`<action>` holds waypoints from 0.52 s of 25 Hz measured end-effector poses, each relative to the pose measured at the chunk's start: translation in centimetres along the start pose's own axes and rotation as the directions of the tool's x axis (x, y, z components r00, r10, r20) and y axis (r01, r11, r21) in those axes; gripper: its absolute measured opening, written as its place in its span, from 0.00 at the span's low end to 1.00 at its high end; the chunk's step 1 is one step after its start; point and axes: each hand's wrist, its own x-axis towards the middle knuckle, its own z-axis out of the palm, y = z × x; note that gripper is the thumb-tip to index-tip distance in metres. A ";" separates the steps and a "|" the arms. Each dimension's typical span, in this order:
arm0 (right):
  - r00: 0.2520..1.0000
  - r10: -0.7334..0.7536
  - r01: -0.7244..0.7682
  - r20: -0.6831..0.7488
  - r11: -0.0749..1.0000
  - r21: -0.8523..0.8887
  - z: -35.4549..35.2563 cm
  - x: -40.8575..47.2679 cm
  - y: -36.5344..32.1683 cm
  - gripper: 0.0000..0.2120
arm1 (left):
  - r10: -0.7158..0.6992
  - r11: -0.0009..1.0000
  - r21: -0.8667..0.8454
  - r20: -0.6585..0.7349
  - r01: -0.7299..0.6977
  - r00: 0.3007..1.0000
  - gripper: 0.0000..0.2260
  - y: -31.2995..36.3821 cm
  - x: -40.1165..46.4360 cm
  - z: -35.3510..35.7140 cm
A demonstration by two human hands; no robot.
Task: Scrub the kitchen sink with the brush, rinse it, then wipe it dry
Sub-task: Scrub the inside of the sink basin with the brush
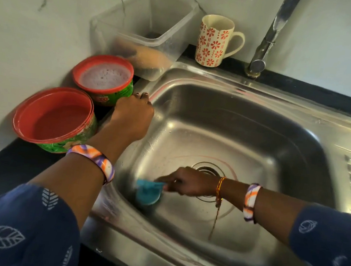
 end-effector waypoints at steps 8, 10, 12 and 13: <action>0.930 0.130 -0.152 -0.344 0.988 -0.038 -1.0 2.2 0.8 0.17 | -0.029 0.999 -0.022 -0.014 0.029 0.999 0.24 0.1 -0.1 0.2; 0.989 -0.035 0.022 -0.144 0.996 -0.091 2.5 -0.4 -0.6 0.18 | -0.031 1.000 -0.003 -0.019 0.031 0.999 0.24 0.1 0.0 0.3; 0.960 -0.008 -0.039 -0.280 0.986 -0.161 0.1 -0.6 1.9 0.18 | -0.037 0.999 0.001 -0.026 0.037 0.999 0.23 0.1 0.0 0.3; 0.893 0.154 -0.235 -0.422 0.961 -0.146 -2.4 -0.2 3.8 0.17 | -0.040 0.999 -0.003 -0.026 0.040 0.999 0.23 0.2 0.1 0.2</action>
